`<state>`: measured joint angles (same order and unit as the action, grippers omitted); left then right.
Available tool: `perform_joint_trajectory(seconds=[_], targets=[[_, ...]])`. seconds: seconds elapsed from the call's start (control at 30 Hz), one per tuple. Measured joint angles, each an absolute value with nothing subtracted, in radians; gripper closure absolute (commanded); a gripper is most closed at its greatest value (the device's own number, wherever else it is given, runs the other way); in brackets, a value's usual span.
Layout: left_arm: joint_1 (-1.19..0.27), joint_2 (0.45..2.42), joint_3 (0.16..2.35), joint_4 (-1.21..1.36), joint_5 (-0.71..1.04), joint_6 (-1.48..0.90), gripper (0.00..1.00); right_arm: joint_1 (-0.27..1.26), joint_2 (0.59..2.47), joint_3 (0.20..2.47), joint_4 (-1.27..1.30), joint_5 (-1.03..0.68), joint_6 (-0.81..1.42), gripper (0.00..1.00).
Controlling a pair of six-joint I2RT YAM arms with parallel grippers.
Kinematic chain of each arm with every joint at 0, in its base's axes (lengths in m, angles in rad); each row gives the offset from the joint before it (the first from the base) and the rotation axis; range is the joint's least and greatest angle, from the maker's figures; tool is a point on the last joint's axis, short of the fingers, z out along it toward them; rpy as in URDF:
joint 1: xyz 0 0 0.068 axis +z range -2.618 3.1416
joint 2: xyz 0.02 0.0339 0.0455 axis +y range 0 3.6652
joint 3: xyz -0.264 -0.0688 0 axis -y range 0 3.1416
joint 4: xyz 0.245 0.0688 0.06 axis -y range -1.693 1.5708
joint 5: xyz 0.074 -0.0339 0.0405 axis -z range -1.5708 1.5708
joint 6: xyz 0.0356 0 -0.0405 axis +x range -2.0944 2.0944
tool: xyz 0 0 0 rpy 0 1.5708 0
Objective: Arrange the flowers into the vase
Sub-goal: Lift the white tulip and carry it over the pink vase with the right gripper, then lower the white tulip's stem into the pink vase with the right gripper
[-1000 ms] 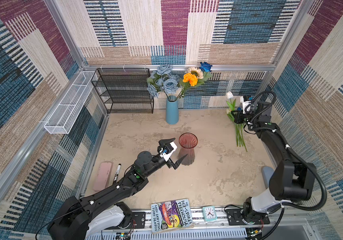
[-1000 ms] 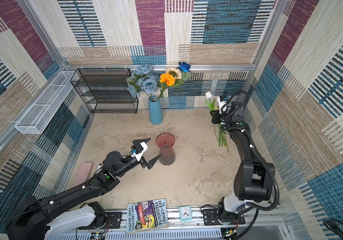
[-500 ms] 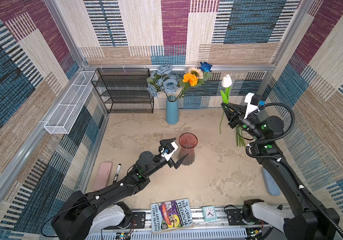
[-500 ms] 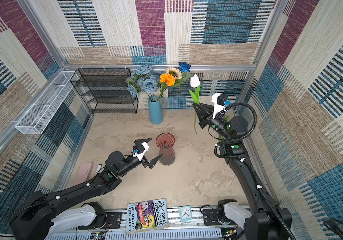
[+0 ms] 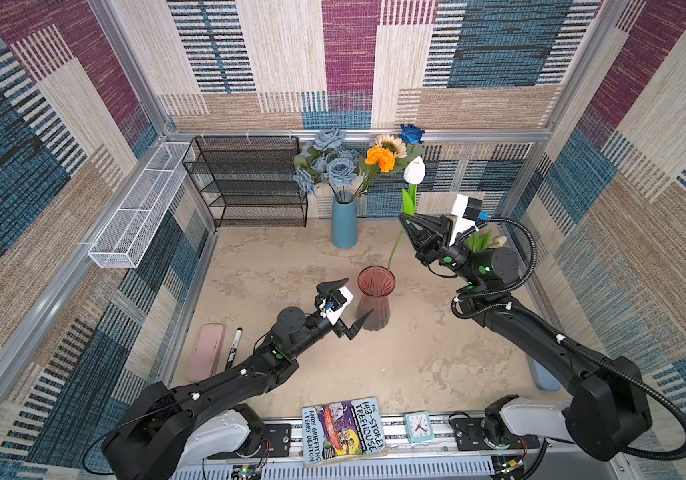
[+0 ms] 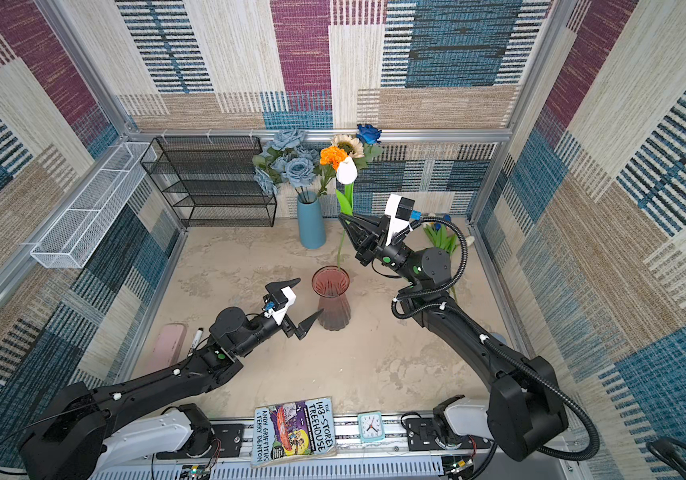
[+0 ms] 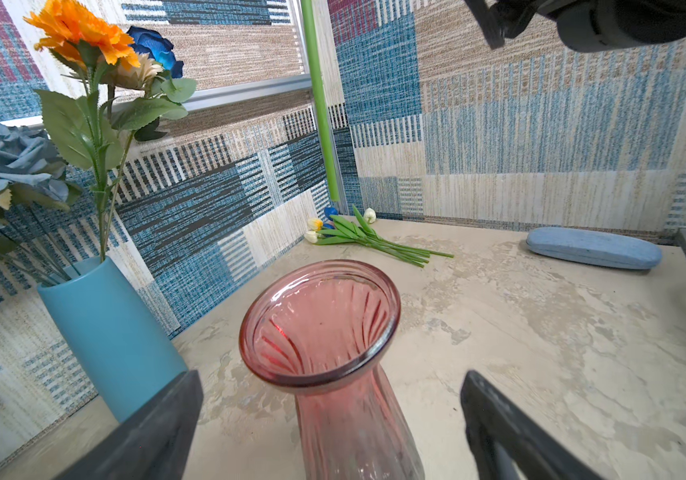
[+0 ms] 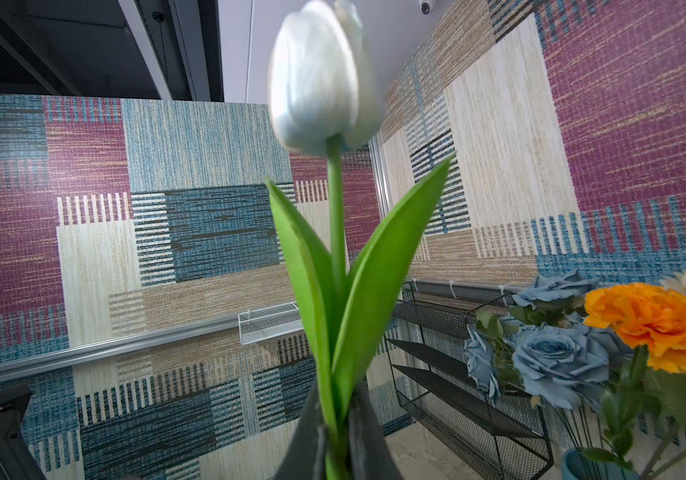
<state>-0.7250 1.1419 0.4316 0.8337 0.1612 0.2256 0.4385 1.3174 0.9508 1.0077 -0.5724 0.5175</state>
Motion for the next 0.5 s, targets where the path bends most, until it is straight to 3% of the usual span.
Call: perform_joint_trajectory(seconds=[0.5], targets=[[-0.725,1.18,0.424,0.841,0.159,0.226,0.0,0.472,1.483,0.825,1.087,-0.596,0.388,0.85]])
